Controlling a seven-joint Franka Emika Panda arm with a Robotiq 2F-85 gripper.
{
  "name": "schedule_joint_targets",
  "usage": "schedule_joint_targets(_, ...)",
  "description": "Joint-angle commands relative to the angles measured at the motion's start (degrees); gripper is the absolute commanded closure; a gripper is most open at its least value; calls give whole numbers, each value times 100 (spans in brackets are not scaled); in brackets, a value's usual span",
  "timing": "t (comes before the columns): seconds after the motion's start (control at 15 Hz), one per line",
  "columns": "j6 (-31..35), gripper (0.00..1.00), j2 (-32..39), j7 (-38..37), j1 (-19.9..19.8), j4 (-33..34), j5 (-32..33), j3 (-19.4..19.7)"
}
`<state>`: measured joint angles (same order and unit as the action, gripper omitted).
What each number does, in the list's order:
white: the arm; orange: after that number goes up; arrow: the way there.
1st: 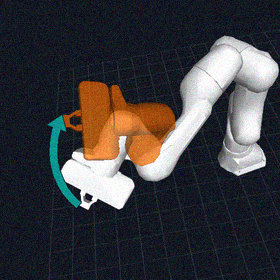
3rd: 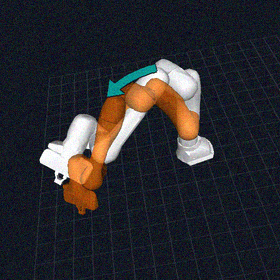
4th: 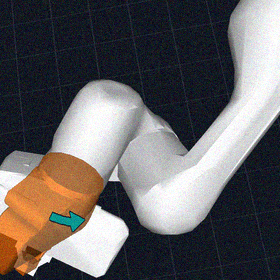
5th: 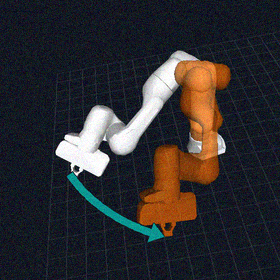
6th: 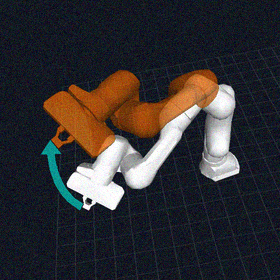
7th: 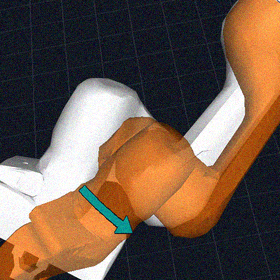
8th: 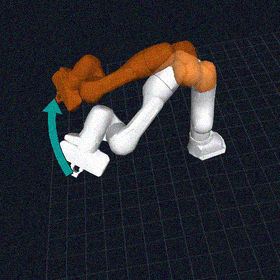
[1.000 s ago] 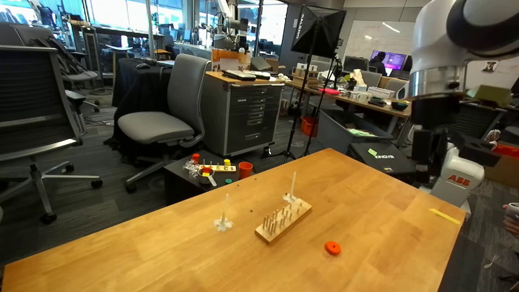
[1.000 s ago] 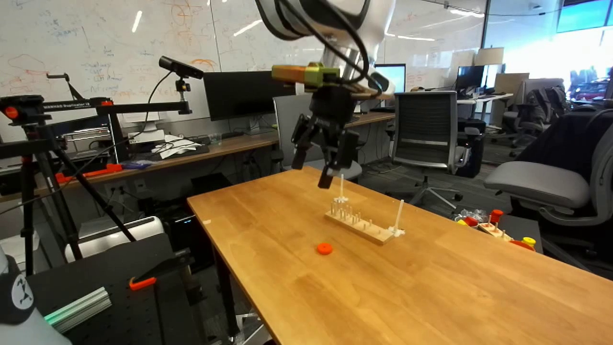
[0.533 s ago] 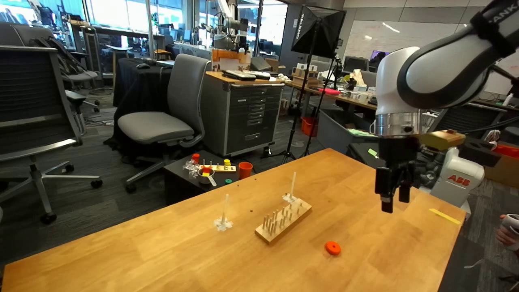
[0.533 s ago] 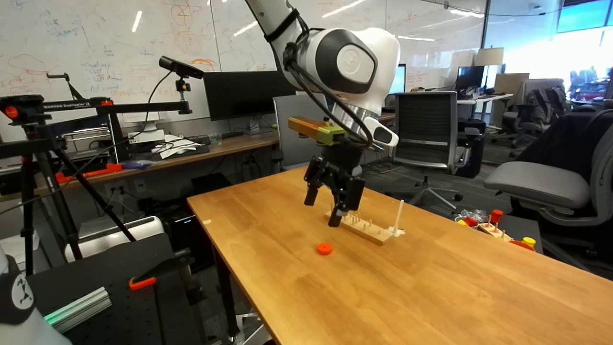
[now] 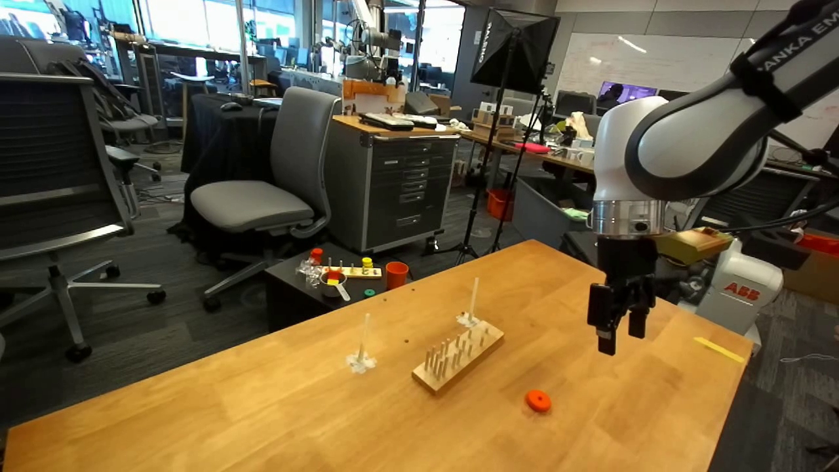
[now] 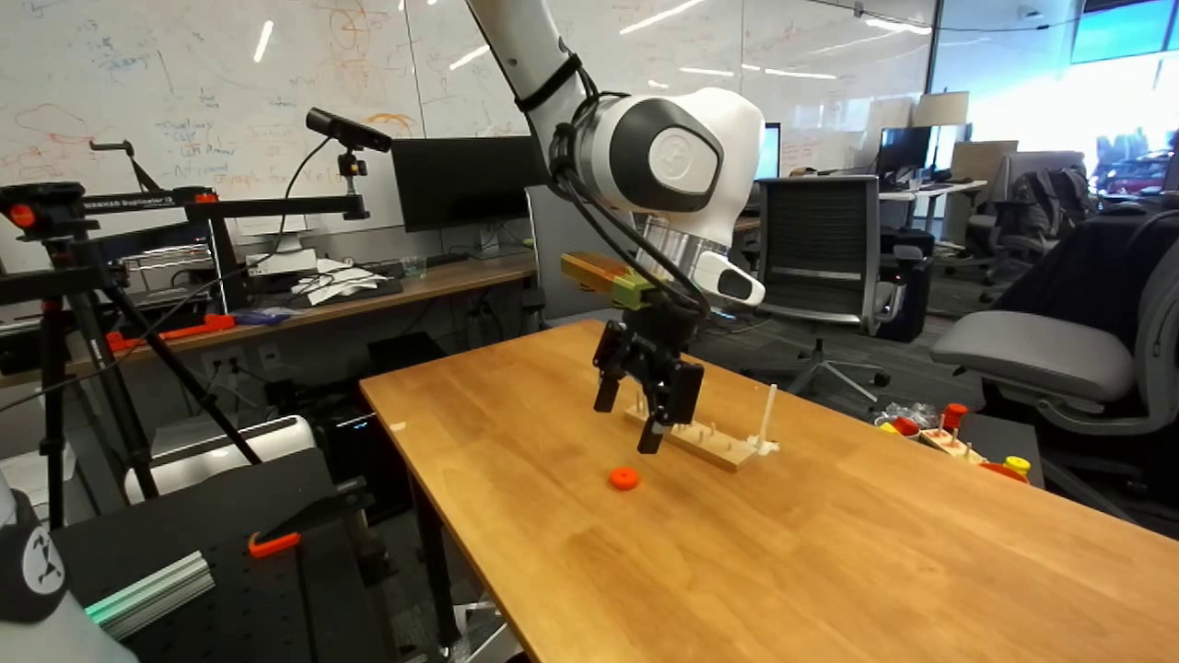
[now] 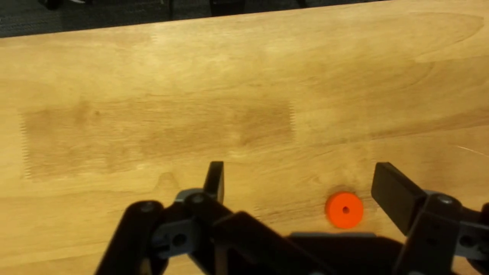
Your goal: Stick the orange disk into the wooden rack
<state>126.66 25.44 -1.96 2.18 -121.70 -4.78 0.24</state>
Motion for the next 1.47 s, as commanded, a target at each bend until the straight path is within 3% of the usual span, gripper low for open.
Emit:
schedule_joint_targets(0.0,209,0,117,-41,-67,56,-58,-62)
schedule_joint_targets(0.6,747,0,1014,-192,111,581,-99,-270)
schedule_joint_targets(1.4,766,0,2259,-354,474,1706,22,-360)
